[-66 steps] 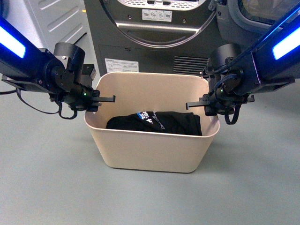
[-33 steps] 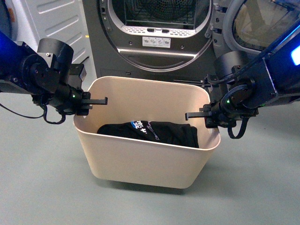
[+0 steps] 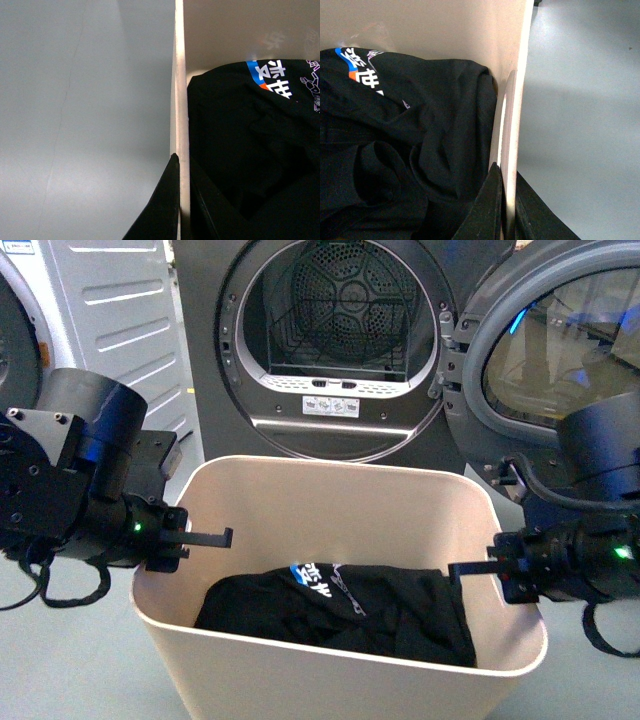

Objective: Move hamper under clothes hanger

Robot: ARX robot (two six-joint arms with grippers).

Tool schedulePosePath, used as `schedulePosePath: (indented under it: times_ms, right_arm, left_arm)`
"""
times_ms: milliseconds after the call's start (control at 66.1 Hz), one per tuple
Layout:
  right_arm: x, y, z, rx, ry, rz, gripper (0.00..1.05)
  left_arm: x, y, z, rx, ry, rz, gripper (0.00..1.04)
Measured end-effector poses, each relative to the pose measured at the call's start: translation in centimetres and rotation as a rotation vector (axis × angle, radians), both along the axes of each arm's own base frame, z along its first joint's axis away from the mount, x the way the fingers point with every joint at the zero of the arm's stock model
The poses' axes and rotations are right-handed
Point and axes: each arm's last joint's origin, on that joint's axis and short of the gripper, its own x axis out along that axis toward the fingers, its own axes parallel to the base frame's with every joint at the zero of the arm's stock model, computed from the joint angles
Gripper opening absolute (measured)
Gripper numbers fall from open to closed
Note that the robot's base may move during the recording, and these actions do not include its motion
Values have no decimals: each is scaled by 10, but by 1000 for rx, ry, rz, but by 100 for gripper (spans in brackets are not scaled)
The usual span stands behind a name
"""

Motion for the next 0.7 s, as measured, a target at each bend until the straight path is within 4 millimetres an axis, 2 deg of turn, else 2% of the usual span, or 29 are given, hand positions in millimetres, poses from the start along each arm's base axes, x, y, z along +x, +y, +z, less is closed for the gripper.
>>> schedulePosePath:
  times_ms: [121, 303, 469, 696]
  right_arm:
    - [-41, -7, 19, 19, -43, 24, 3]
    - [-68, -5, 19, 14, -46, 56, 3]
    - [-78, -2, 15, 20, -34, 80, 3]
    - [-82, -3, 12, -3, -46, 74, 3]
  left_arm:
    - [-33, -5, 18, -13, -34, 1, 4]
    - [-60, -4, 25, -18, -51, 19, 4]
    - [-81, -2, 23, -26, -44, 42, 4]
    - [-103, -15, 19, -48, -34, 4, 4]
